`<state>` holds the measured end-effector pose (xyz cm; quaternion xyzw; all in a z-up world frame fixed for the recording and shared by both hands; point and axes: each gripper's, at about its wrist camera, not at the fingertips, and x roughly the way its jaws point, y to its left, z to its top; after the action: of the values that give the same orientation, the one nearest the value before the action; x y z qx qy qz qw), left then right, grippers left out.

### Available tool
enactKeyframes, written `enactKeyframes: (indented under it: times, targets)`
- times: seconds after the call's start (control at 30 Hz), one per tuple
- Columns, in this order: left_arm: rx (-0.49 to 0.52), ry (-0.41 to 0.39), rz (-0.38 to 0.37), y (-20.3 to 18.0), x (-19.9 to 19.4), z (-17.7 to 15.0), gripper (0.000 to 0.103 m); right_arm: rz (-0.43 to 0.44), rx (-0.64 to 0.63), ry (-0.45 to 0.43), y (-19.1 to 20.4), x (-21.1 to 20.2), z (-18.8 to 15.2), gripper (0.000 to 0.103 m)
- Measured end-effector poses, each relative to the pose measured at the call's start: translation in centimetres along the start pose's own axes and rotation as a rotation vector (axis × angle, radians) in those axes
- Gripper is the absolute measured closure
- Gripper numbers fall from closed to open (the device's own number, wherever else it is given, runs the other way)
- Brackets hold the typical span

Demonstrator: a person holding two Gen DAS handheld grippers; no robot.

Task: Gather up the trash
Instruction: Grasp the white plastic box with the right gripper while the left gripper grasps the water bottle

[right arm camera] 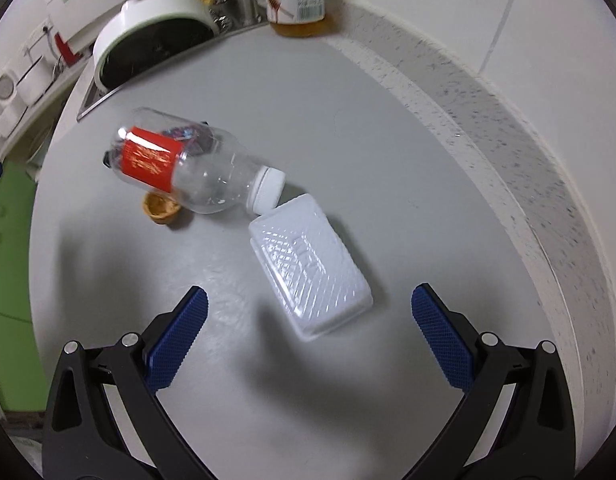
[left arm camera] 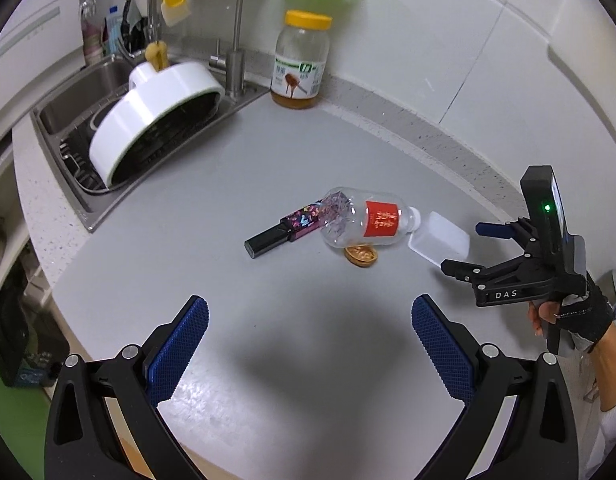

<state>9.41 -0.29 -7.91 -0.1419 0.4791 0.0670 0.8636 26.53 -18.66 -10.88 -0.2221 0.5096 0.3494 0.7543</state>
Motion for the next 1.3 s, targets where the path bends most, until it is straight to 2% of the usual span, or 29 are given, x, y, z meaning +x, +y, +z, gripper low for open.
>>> enactKeyframes:
  times: [0.07, 0.13, 0.2, 0.37, 0.4, 0.67, 0.8, 1.03, 1.17, 1.3]
  targets:
    - [-0.003, 0.013, -0.004, 0.0, 0.8, 0.1, 0.006, 0.002, -0.01, 0.011, -0.2, 0.8, 0.2, 0.016]
    - [-0.003, 0.024, -0.009, 0.0, 1.4, 0.1, 0.006, 0.008, -0.01, 0.027, -0.5, 1.4, 0.5, 0.035]
    - [-0.002, 0.033, -0.015, -0.1, 1.9, 0.0, 0.006, 0.029, -0.008, 0.034, -0.7, 1.6, 0.8, 0.046]
    - [0.007, 0.039, -0.031, -0.4, 2.3, 0.3, 0.006, 0.047, 0.014, 0.025, -0.8, 0.7, 0.6, 0.056]
    - [0.01, 0.037, -0.034, -0.4, 2.3, 0.4, 0.006, 0.052, 0.028, 0.018, -0.9, 0.1, 0.5, 0.062]
    - [0.07, 0.026, -0.064, -1.1, 1.8, 2.0, 0.006, 0.095, 0.139, -0.022, -0.4, -4.3, -0.4, 0.065]
    - [0.156, 0.031, -0.101, -1.7, 2.3, 3.7, 0.006, 0.103, 0.166, -0.036, 0.4, -6.2, -1.0, 0.065]
    - [0.346, 0.08, -0.175, -3.3, 5.1, 6.9, 0.006, 0.086, 0.233, -0.048, 0.5, -8.4, -2.4, 0.065]
    - [0.531, 0.139, -0.232, -4.5, 7.4, 8.2, 0.006, 0.061, 0.273, -0.05, 0.1, -9.0, -2.9, 0.065]
    - [0.655, 0.184, -0.253, -5.0, 9.6, 9.3, 0.006, 0.036, 0.309, -0.046, -0.2, -9.6, -3.4, 0.065]
